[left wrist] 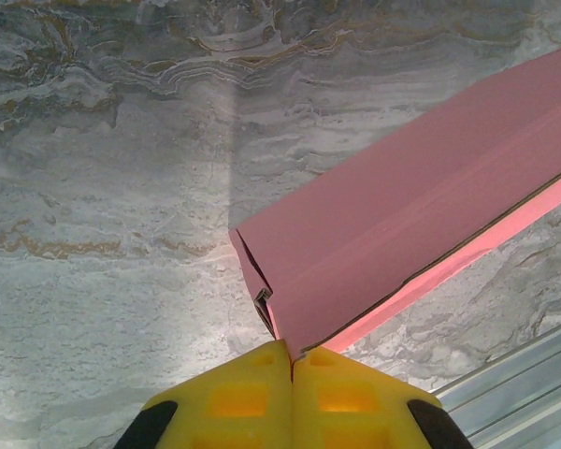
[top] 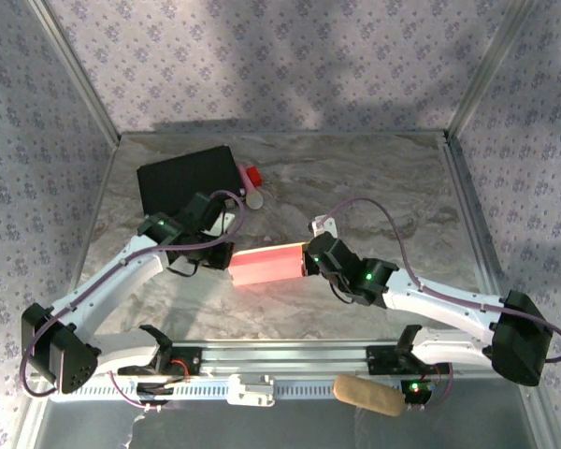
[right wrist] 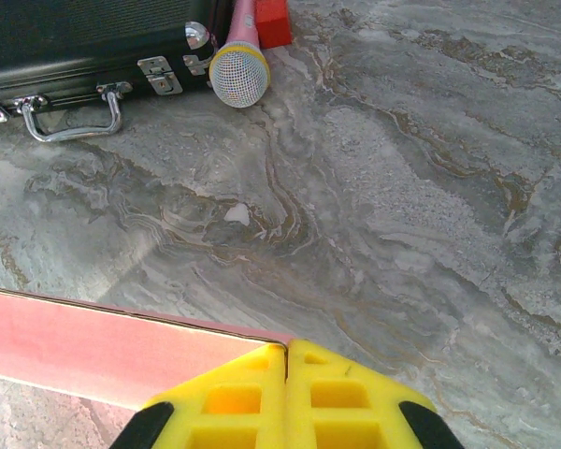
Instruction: Fold the paper box
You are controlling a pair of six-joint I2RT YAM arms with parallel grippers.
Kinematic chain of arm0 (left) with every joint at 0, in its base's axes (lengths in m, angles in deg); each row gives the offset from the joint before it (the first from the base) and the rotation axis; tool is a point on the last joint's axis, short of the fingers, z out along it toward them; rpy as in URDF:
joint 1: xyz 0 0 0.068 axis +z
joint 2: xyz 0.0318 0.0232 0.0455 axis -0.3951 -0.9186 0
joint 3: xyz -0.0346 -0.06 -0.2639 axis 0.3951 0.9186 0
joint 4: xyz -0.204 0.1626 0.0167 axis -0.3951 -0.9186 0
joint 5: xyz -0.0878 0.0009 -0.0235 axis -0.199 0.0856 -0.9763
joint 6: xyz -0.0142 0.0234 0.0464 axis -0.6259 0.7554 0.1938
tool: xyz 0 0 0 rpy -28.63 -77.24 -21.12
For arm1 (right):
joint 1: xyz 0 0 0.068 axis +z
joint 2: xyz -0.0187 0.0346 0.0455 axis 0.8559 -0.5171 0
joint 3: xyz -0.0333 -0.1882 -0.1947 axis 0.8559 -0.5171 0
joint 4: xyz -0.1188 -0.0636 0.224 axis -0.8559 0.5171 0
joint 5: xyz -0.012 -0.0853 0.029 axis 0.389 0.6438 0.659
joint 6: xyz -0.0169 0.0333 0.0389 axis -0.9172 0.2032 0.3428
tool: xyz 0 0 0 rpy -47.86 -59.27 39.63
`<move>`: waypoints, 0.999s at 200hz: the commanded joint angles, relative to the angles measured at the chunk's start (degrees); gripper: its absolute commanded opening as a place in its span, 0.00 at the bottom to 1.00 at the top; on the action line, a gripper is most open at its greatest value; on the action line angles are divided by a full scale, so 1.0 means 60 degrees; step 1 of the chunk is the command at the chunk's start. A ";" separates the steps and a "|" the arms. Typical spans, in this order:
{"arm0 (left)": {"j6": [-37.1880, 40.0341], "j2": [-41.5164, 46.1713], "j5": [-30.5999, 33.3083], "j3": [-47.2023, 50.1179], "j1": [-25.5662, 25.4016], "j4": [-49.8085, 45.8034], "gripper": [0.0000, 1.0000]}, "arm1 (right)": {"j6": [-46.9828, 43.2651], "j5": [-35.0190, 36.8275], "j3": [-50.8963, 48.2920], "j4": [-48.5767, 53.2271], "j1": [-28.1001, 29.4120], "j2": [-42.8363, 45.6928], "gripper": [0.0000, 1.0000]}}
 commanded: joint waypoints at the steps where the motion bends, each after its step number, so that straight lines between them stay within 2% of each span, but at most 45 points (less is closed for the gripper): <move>1: -0.0455 0.0107 -0.0551 0.0078 -0.0002 0.0504 0.02 | 0.0199 -0.0165 -0.0049 0.0783 0.0121 -0.0297 0.00; 31: -0.0842 0.0063 -0.0816 0.0186 -0.0007 0.0866 0.01 | 0.0249 -0.0078 -0.0030 0.0757 0.0183 -0.0334 0.00; 98: -0.1663 0.0467 -0.0704 0.0921 -0.0108 0.1836 0.00 | 0.0408 0.0270 -0.0094 0.0600 0.0403 -0.0333 0.00; 200: -0.2031 0.1187 0.0239 0.1783 -0.0523 0.2404 0.00 | 0.0046 0.0772 -0.0977 -0.0400 0.0692 -0.0196 0.00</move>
